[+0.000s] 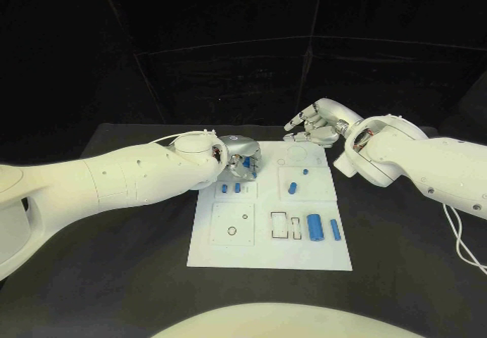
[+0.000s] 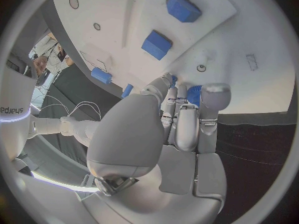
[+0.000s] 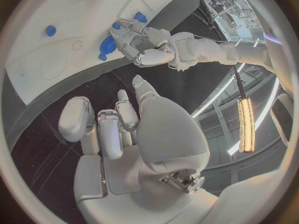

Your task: Assemble the parts on the task board

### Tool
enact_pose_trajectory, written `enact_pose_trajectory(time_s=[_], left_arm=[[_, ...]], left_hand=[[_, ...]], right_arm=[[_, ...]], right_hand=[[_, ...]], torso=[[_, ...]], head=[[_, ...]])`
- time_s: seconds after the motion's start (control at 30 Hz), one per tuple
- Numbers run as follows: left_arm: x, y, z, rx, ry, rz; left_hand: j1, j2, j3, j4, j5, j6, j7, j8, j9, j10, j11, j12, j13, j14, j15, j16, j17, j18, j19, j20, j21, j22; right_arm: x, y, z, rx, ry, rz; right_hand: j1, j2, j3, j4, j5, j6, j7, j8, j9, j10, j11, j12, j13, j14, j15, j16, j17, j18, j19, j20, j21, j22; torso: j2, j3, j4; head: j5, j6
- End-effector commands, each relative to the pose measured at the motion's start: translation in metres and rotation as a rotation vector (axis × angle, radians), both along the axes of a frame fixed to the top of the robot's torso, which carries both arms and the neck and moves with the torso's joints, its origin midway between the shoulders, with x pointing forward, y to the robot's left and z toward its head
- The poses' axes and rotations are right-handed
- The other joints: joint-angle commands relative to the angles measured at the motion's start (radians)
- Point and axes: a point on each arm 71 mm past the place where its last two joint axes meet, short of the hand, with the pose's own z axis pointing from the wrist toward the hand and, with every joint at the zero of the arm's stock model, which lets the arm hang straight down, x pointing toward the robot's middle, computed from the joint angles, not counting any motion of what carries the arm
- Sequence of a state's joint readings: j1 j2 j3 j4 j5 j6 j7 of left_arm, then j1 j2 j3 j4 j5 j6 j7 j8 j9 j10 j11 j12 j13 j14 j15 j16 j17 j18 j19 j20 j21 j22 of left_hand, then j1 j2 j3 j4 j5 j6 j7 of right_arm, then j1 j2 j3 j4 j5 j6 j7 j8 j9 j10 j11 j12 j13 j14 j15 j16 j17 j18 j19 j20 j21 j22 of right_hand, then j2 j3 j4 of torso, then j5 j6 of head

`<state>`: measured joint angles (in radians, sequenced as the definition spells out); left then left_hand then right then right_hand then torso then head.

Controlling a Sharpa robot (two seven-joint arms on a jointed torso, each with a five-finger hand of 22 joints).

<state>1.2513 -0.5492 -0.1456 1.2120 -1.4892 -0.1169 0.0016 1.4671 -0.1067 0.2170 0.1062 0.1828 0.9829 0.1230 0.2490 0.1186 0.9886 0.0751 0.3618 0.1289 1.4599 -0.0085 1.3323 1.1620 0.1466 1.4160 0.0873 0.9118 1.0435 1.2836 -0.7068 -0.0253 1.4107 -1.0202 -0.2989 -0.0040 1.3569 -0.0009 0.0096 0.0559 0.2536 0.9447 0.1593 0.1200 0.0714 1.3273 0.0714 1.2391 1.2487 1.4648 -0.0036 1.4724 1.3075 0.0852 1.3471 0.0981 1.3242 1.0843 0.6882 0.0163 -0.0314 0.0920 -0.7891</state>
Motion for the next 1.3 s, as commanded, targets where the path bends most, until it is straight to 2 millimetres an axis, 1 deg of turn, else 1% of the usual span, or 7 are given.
enact_pose_trajectory(time_s=[0.03, 0.37, 0.5, 0.63, 1.0, 1.17, 1.3], left_arm=[[0.0, -0.001, -0.001, 0.027, 0.018, -0.009], [-0.001, -0.002, -0.003, 0.042, 0.035, -0.006], [0.0, -0.002, -0.003, 0.041, 0.03, -0.001], [0.001, -0.003, -0.001, 0.02, 0.005, 0.002], [-0.005, -0.001, 0.007, -0.049, -0.056, -0.023], [-0.008, 0.004, 0.016, -0.082, -0.068, -0.02], [-0.011, 0.014, 0.022, -0.103, -0.071, 0.002]], left_hand=[[-0.003, 0.008, 0.008, 0.001, -0.004, 0.009, -0.001, -0.005, -0.002, 0.013, -0.001, -0.007, -0.004, 0.016, -0.003, 0.002, -0.003, -0.021, 0.009, 0.0, 0.009, 0.006], [-0.002, 0.009, 0.019, 0.0, -0.004, 0.027, -0.002, -0.01, -0.003, 0.036, -0.004, -0.019, -0.013, 0.015, -0.005, 0.002, -0.009, -0.024, 0.011, -0.002, 0.029, 0.024], [0.014, 0.022, 0.043, -0.011, -0.006, 0.044, -0.001, -0.013, -0.003, 0.059, -0.008, -0.027, -0.019, 0.016, -0.009, 0.006, -0.01, -0.027, 0.014, -0.004, 0.05, 0.043], [0.058, 0.038, 0.1, -0.051, -0.046, 0.07, 0.001, -0.017, -0.002, 0.11, -0.016, -0.029, -0.019, 0.018, -0.016, 0.008, -0.014, -0.047, 0.04, -0.012, 0.16, 0.132], [0.028, 0.02, 0.193, -0.097, -0.05, 0.099, 0.005, -0.048, -0.005, 0.148, -0.013, -0.076, -0.023, 0.019, -0.013, 0.01, -0.029, -0.054, 0.039, -0.012, 0.206, 0.179], [0.015, 0.014, 0.202, -0.101, -0.051, 0.102, 0.007, -0.054, -0.005, 0.153, -0.013, -0.085, -0.023, 0.02, -0.013, 0.012, -0.028, -0.055, 0.039, -0.011, 0.215, 0.187], [0.009, 0.012, 0.204, -0.102, -0.052, 0.104, 0.007, -0.056, -0.005, 0.155, -0.013, -0.089, -0.023, 0.02, -0.013, 0.012, -0.03, -0.056, 0.04, -0.011, 0.22, 0.192]], right_arm=[[0.0, 0.002, 0.001, 0.002, -0.007, 0.011], [0.0, 0.002, 0.002, 0.003, -0.007, 0.012], [0.0, 0.002, 0.002, 0.003, -0.007, 0.012], [0.0, 0.002, 0.002, 0.003, -0.007, 0.012], [0.0, 0.001, 0.001, 0.002, -0.008, 0.009], [0.001, 0.0, 0.001, 0.002, -0.008, 0.007], [0.001, -0.001, 0.001, 0.001, -0.008, 0.004]], right_hand=[[-0.004, 0.003, 0.001, 0.005, 0.003, -0.003, -0.002, 0.005, -0.001, -0.003, -0.003, 0.004, 0.001, 0.069, -0.005, -0.003, 0.103, 0.01, -0.005, 0.0, -0.003, 0.0], [-0.004, 0.003, 0.001, 0.005, 0.003, -0.003, -0.002, 0.005, -0.001, -0.003, -0.003, 0.004, 0.001, 0.069, -0.005, -0.003, 0.103, 0.01, -0.005, 0.0, -0.003, 0.0], [-0.004, 0.003, 0.001, 0.005, 0.003, -0.003, -0.002, 0.005, -0.001, -0.003, -0.003, 0.004, 0.001, 0.069, -0.005, -0.003, 0.103, 0.01, -0.005, 0.0, -0.003, 0.0], [-0.004, 0.003, 0.001, 0.005, 0.003, -0.003, -0.002, 0.005, -0.001, -0.003, -0.003, 0.004, 0.001, 0.069, -0.005, -0.003, 0.103, 0.01, -0.005, 0.0, -0.003, 0.0], [-0.004, 0.005, 0.001, 0.006, 0.004, -0.003, -0.002, 0.005, -0.001, -0.002, -0.003, 0.005, 0.002, 0.069, -0.005, -0.002, 0.104, 0.01, -0.005, 0.0, -0.003, 0.0], [-0.004, 0.005, 0.001, 0.006, 0.004, -0.003, -0.002, 0.005, -0.001, -0.002, -0.003, 0.005, 0.002, 0.069, -0.005, -0.002, 0.104, 0.01, -0.005, 0.0, -0.003, 0.0], [-0.004, 0.005, 0.001, 0.006, 0.004, -0.003, -0.002, 0.005, -0.001, -0.002, -0.003, 0.005, 0.002, 0.069, -0.005, -0.002, 0.104, 0.01, -0.005, 0.0, -0.003, 0.0]], torso=[[0.0, 0.0, 0.0009], [-0.001, 0.0001, -0.0001], [-0.001, -0.0001, 0.0], [0.0, -0.0002, 0.0003], [-0.002, -0.0005, 0.0027], [-0.002, -0.0013, 0.0048], [-0.001, -0.0022, 0.0034]], head=[[0.001, -0.002], [0.002, -0.004], [0.001, -0.004], [0.003, -0.002], [0.004, 0.003], [0.002, 0.004], [0.002, 0.005]])
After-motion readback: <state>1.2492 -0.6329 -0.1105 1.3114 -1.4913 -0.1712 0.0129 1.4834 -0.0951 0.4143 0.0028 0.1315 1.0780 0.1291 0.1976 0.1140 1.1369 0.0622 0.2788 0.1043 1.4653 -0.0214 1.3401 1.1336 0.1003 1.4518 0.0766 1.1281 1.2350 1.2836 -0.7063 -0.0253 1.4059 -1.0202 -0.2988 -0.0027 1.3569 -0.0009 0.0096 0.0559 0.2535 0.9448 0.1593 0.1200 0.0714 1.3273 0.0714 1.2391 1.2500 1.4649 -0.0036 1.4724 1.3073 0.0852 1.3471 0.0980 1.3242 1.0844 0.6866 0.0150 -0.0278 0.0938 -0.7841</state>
